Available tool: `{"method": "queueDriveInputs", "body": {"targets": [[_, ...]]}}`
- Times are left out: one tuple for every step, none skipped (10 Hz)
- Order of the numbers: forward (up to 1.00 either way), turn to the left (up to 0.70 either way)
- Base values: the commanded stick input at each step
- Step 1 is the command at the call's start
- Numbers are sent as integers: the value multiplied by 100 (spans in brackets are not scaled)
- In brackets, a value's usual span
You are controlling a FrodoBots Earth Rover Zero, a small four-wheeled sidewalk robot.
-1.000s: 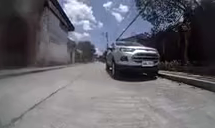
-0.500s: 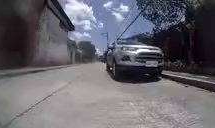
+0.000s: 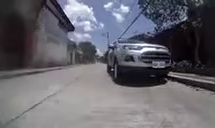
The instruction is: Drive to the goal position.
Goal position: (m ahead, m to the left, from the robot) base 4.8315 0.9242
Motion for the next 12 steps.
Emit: {"method": "queueDriveInputs", "body": {"targets": [[85,34],[85,34],[85,34],[85,34],[85,19],[85,0],[85,0],[85,0],[85,0],[85,0],[85,0],[85,0]]}}
